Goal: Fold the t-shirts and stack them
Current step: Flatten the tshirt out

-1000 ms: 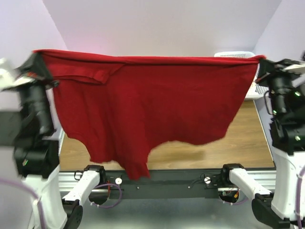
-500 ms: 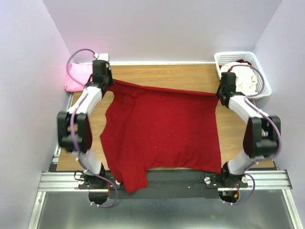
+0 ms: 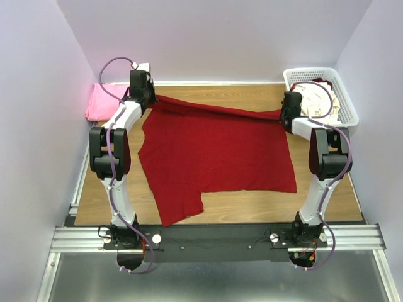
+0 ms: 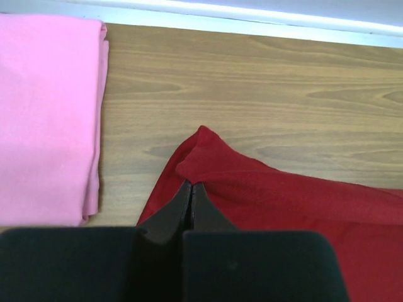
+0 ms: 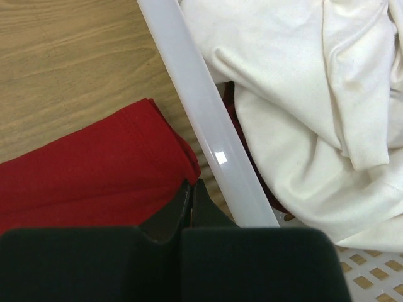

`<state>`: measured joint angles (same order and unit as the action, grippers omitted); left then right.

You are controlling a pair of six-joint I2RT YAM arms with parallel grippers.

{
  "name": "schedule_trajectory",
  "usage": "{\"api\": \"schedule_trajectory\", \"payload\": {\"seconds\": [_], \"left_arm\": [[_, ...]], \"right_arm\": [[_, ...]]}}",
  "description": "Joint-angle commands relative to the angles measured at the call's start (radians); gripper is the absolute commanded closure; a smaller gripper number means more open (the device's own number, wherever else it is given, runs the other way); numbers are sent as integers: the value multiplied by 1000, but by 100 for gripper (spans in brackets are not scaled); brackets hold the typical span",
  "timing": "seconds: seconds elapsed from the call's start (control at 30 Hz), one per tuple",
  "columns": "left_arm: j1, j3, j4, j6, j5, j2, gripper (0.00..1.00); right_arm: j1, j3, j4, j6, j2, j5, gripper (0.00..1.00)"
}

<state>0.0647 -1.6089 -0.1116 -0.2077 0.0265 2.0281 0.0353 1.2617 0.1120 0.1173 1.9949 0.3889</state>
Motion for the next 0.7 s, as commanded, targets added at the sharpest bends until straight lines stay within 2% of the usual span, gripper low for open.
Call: {"api": "schedule_trajectory", "payload": {"seconds": [0.0, 0.37, 0.67], "left_arm": [[-17, -29, -5, -2, -8, 20, 100], [-37, -112, -210, -9, -63, -8, 100], [-52, -88, -332, -19, -91, -39, 100]], "right_arm": [[-31, 33, 45, -47, 7, 34, 99], [-31, 18, 43, -68, -53, 57, 99], [-32, -18, 9, -50, -81, 62, 99]]}}
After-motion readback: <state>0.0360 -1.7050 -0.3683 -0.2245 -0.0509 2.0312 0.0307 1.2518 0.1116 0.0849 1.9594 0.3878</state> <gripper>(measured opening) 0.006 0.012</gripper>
